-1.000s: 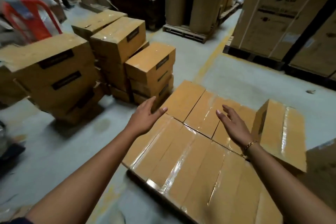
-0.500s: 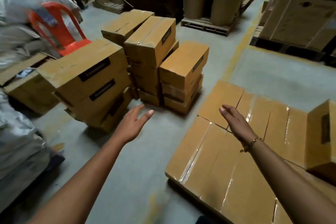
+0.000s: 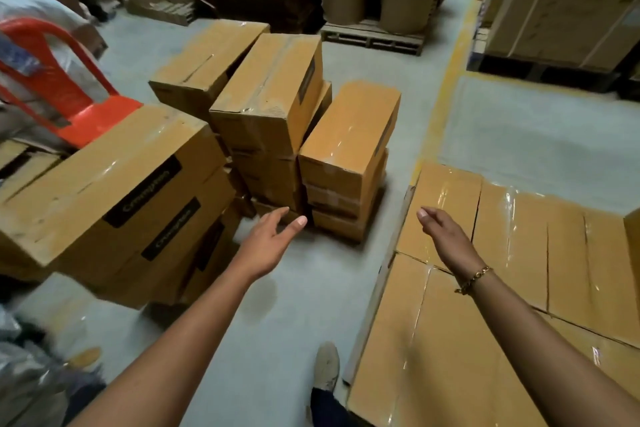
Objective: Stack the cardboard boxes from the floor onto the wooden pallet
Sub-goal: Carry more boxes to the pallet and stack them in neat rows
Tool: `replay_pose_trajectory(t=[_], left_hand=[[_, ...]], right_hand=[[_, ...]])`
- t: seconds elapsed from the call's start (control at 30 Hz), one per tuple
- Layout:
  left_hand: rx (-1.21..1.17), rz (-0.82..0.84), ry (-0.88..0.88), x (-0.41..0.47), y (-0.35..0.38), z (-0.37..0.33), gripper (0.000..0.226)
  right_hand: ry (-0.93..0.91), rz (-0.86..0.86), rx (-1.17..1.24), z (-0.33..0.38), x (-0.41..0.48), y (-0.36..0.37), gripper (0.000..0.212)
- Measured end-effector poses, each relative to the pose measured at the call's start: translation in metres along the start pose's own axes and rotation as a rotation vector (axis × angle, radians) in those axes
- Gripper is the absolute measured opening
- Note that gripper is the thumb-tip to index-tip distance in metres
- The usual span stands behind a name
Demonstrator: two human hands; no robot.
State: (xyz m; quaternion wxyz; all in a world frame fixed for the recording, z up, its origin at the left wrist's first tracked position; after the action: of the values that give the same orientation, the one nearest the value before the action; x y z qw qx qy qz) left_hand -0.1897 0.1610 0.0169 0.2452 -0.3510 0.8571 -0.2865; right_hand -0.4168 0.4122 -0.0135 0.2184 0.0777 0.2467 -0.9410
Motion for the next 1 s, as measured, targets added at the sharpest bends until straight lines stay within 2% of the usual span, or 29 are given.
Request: replay_pose_trajectory(t=[0.23,0.33,0.4,0.83,1.0], left_hand=[[-0.039,0.105,-0.015,0.141,0.001,-0.026,0.079],[-0.035,0.148,-0.010,0.192,0.010,-0.036,0.078],[-0.025,0.166,-0.022,0.228,0.018,-0.040,0.077],[-0.027,0.230,-0.150,0.498,0.119,-0.034,0.075],[0.052,0.186,-0.193,0.583,0.163,-0.031,0.075]], right_hand=[[0.077,0.024,0.029,0.048,0.101,0.061,0.037],[0.099,0.018,0.031,0.057,0.138,0.077,0.051],[0.124,0.010,0.029,0.060,0.163,0.087,0.053],[0.354,-0.068,0.012,0.037,0.359,0.174,0.053],[0.454,-0.089,-0.025,0.014,0.426,0.193,0.058]])
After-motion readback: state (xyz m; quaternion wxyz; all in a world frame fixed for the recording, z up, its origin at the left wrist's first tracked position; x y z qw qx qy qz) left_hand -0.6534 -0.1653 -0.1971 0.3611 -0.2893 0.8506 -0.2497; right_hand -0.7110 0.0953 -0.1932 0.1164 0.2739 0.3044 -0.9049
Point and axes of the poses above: each hand's wrist, its own x-axis towards the middle knuckle, its own y-axis out of the palm, z = x × y, the point moved 3 cm from there along x, towards the middle knuckle, and after that the axes turned 10 degrees about -z, right-handed, at the moved point
